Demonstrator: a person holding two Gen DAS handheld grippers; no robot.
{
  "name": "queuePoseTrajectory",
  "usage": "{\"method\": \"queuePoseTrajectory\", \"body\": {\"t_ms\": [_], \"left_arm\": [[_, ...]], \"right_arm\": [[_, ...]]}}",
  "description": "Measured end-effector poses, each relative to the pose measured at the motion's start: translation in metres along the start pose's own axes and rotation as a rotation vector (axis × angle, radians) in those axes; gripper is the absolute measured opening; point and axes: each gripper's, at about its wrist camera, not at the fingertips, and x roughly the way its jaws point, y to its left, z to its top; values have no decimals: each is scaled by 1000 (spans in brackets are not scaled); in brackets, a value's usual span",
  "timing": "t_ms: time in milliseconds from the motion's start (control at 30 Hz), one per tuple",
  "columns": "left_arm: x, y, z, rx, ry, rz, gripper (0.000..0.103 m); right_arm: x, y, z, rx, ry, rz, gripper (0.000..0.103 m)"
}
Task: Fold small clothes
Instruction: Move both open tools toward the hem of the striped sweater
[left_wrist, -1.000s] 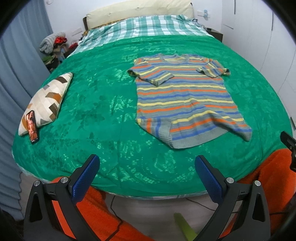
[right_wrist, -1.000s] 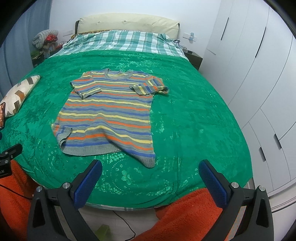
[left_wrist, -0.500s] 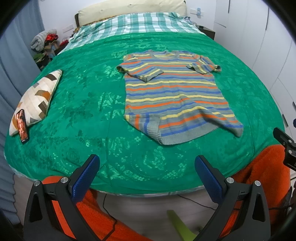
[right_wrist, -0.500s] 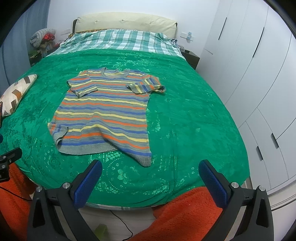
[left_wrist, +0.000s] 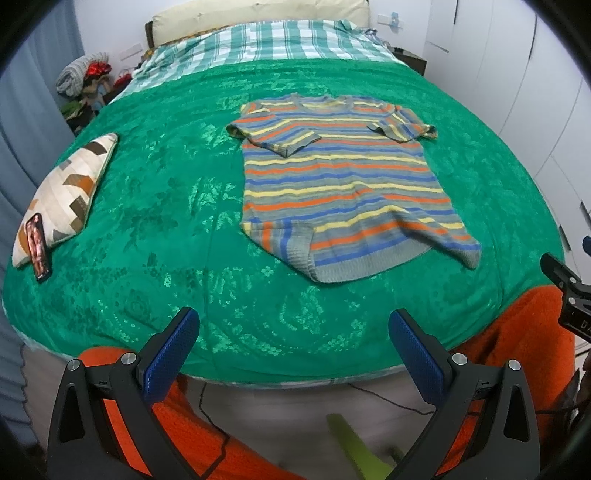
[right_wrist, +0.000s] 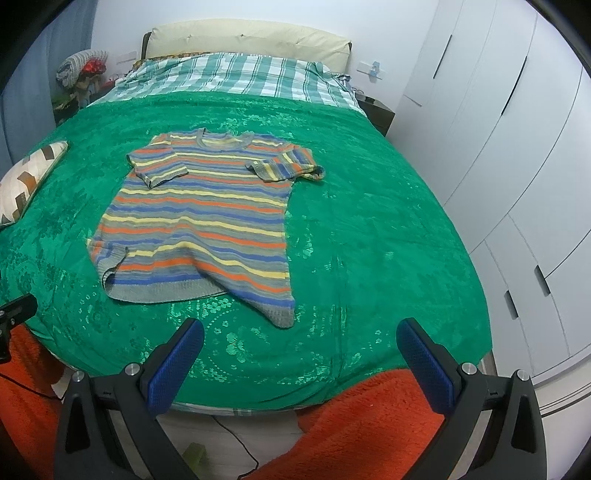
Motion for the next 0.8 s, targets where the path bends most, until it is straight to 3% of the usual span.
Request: {"method": "queuePoseTrajectory", "body": {"t_ms": [800], "left_arm": [[4, 0, 0, 5, 16, 17, 102]], "right_arm": [[2, 4, -1, -24, 2, -21, 103]]}}
